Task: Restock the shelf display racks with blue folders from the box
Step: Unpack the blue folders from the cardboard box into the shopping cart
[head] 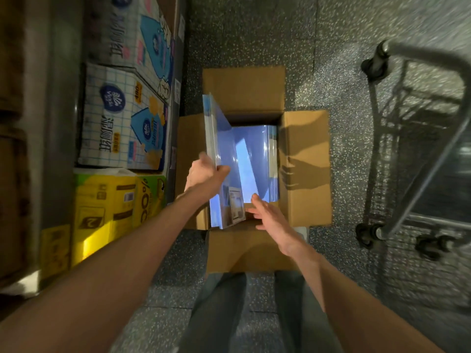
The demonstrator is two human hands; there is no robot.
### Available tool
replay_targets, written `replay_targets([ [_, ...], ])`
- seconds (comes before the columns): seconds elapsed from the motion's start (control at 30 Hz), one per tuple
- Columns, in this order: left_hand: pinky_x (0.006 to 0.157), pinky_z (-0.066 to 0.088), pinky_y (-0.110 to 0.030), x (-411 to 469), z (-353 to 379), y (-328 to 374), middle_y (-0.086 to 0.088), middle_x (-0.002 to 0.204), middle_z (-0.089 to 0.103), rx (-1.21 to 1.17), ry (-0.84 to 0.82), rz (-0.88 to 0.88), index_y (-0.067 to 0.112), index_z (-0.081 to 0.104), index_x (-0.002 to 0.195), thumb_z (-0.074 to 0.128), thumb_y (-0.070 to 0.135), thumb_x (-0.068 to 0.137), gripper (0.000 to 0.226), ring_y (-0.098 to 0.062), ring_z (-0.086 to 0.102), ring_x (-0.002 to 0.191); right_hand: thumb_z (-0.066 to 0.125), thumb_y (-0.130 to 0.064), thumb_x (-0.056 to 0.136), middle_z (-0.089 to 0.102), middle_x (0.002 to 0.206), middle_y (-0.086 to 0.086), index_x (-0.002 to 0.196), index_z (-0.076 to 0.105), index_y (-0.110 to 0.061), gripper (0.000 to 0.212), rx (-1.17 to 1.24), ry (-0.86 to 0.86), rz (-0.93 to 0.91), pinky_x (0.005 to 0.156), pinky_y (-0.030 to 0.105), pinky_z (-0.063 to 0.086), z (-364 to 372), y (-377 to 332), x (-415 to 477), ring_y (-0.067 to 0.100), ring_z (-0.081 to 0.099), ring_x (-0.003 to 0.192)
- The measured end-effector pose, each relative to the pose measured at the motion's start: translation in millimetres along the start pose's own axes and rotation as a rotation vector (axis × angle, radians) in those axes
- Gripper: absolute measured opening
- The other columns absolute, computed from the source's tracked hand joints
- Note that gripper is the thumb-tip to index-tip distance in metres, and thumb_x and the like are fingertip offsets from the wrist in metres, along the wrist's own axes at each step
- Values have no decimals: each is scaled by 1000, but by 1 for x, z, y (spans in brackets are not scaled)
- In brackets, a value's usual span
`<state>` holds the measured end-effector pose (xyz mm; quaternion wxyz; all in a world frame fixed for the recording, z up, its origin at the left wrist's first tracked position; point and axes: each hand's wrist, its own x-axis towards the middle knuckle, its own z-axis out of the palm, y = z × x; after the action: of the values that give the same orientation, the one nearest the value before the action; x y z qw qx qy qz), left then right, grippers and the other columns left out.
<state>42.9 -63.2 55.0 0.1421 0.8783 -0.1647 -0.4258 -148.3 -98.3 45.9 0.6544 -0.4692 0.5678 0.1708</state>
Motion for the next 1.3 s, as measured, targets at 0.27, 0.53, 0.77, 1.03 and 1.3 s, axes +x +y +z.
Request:
replay_targets([
  [0.27, 57, 49, -26, -82, -64, 51, 2, 96, 62, -157, -89, 190, 14, 55, 115, 67, 36, 92, 34, -11, 60, 75, 43, -55, 101, 58, 137, 5, 130, 60, -20, 49, 17, 177, -52, 111, 47, 41, -28, -30, -90, 24, 54, 123],
  [0.53, 51, 42, -23, -190, -116, 99, -7, 83, 62, -261, -246, 293, 8, 65, 109, 56, 24, 100, 20, -20, 53, 70, 38, -51, 104, 60, 128, 19, 124, 59, -1, 57, 50, 266, -22, 94, 36, 45, -68, -27, -195, 28, 56, 111],
  [0.77, 39, 35, -19, -296, -128, 143, 12, 53, 57, -232, -181, 414, 11, 59, 79, 60, 16, 96, 18, -1, 48, 44, 41, -62, 98, 71, 88, 12, 104, 67, -8, 60, 336, 184, 14, 70, 31, 47, -107, 14, -280, 26, 67, 83],
  [1.03, 40, 32, -18, -443, -112, 201, 5, 54, 53, -190, -97, 612, 11, 62, 81, 64, 10, 92, 11, -7, 41, 42, 67, -64, 77, 76, 83, 15, 91, 76, -7, 60, 625, 150, -93, 70, 42, 61, -153, 72, -383, 30, 72, 72],
  [1.3, 46, 35, -15, -577, -55, 274, 1, 70, 61, -130, 111, 785, 11, 64, 78, 68, 32, 83, 22, -6, 52, 60, 70, -42, 88, 76, 82, 13, 102, 71, 1, 45, 694, 300, -221, 62, 39, 62, -238, 116, -498, 27, 72, 71],
])
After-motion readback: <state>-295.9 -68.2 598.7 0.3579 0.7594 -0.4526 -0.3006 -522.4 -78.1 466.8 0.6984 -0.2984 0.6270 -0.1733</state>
